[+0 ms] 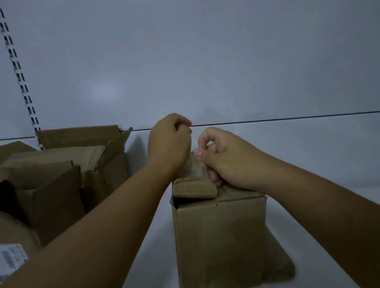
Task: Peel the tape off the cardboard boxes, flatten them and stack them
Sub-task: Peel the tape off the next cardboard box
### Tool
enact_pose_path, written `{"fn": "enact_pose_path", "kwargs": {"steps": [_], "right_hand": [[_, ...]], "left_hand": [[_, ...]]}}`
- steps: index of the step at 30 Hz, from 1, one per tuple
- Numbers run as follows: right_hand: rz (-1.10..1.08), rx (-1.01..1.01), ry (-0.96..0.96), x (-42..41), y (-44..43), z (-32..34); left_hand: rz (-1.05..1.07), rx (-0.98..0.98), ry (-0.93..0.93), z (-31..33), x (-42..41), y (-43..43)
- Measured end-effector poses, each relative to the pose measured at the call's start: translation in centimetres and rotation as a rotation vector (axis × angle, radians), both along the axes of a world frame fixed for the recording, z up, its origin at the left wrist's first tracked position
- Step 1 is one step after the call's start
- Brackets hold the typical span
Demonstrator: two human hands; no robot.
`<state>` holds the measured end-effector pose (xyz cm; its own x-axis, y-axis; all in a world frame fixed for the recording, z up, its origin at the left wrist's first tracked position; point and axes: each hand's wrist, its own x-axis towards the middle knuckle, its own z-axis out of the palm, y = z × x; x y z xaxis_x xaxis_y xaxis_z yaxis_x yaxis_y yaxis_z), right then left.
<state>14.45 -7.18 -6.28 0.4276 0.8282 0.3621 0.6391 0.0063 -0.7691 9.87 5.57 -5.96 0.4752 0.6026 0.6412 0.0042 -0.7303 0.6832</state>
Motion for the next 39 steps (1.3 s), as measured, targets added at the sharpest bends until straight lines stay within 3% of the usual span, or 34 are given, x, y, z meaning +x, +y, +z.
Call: {"fn": "enact_pose_path", "kwargs": {"steps": [3,6,9,15,20,23,25,27,29,32,35,39], "right_hand": [[-0.034,0.013,0.078,0.3,0.2,-0.1],[-0.087,0.084,0.114,0.3,0.4,-0.3],[-0.167,0.162,0.2,0.3,0.6,-0.4],[-0.319,0.425,0.535,1.3,0.3,-0.5],[-0.331,0.723,0.871,2.8,-0.7,-0.2],[-0.31,0.856,1.035,4.3,-2.2,1.2],[-0.309,0.885,1.037,5.2,-3.1,2.4],[-0.323,0.86,1.0,5.6,-3.4,3.0],[-0.317,0.787,0.963,5.5,-3.1,2.7],[-0.242,0.669,0.94,5.3,-2.7,1.8],[-0.147,0.495,0.859,6.2,-3.9,1.9],[-0.178,0.379,0.565,8.6,-5.8,2.5]], "left_hand": [[-0.101,-0.053,-0.235,-1.2,-4.8,-1.0],[-0.302,0.014,-0.068,-3.7,-8.8,-3.7],[-0.259,0.106,-0.035,-5.2,-9.4,-5.0],[-0.404,0.052,-0.148,-6.5,-9.4,-4.5],[-0.561,-0.007,-0.06,-5.7,-9.5,-3.2],[-0.588,0.011,0.118,-3.9,-9.8,-1.2],[-0.467,0.054,0.296,-1.9,-9.9,-0.4],[-0.214,0.229,0.515,0.2,-9.1,-0.4],[-0.032,0.361,0.59,1.6,-7.8,-1.8],[-0.141,0.371,0.713,1.6,-6.1,-4.8],[-0.338,0.544,0.955,-0.3,-4.8,-5.9],[-0.335,0.631,0.917,-0.6,-4.4,-3.7]]}}
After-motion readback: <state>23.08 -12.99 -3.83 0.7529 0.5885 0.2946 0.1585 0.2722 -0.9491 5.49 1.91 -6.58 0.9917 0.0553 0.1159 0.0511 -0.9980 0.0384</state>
